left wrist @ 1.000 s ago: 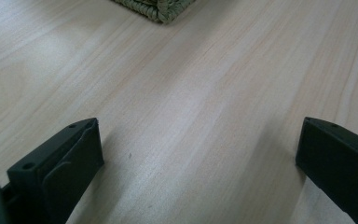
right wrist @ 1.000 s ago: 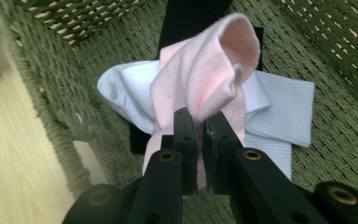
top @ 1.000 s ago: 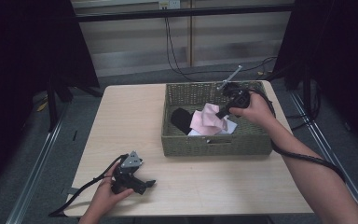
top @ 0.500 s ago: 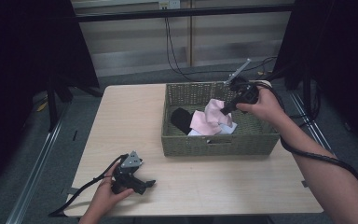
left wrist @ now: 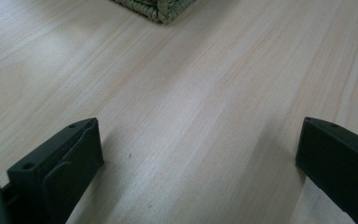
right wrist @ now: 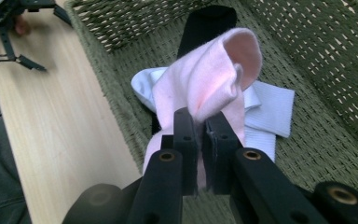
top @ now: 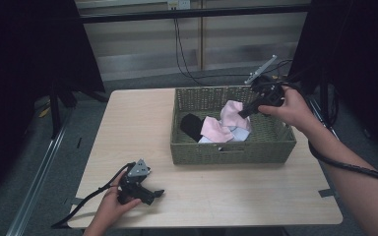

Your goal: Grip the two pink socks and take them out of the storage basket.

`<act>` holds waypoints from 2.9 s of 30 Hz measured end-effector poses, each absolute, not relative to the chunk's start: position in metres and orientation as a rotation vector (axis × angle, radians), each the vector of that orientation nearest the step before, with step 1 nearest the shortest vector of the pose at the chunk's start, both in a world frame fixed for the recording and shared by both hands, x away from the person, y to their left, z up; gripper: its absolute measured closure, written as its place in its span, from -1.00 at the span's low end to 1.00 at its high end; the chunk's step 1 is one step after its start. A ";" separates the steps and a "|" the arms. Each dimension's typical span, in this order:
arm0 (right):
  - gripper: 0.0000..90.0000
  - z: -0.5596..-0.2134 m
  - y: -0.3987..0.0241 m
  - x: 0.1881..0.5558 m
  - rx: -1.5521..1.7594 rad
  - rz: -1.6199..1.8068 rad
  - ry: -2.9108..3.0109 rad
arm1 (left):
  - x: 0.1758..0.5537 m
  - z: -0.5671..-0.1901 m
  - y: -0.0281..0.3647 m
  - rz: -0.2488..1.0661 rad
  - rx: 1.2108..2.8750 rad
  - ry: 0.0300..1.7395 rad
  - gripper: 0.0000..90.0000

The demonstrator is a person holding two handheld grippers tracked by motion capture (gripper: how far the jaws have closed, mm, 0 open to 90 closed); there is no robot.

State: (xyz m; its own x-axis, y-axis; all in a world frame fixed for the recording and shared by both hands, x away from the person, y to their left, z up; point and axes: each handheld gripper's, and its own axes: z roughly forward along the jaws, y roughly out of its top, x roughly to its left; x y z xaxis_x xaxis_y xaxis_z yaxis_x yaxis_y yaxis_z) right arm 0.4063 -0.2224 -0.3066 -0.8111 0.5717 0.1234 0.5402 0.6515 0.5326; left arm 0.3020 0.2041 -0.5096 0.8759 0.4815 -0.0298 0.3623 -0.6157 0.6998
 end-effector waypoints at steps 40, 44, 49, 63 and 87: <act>0.88 -0.275 -0.219 0.348 0.694 1.028 2.852 | 0.302 -0.510 0.204 0.210 2.294 0.605 -1.00; 0.88 -0.277 -0.215 0.342 0.666 1.045 2.864 | 0.302 -0.510 0.204 0.210 2.294 0.607 -1.00; 0.88 -0.281 -0.210 0.334 0.627 1.064 2.876 | 0.302 -0.510 0.204 0.209 2.294 0.607 -1.00; 0.87 -0.292 -0.195 0.318 0.547 1.080 2.914 | 0.302 -0.510 0.204 0.208 2.295 0.608 -1.00; 0.87 -0.323 -0.172 0.305 0.464 1.080 2.987 | 0.302 -0.510 0.204 0.208 2.295 0.608 -1.00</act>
State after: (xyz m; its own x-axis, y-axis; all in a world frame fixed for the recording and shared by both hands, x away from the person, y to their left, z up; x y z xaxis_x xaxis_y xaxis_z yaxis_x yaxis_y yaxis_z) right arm 0.3052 -0.1720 -0.3231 -0.9560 0.2455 0.1607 0.2914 0.7323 0.6155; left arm 0.3016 0.2040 -0.5098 0.8745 0.4840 -0.0304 0.3641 -0.6137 0.7006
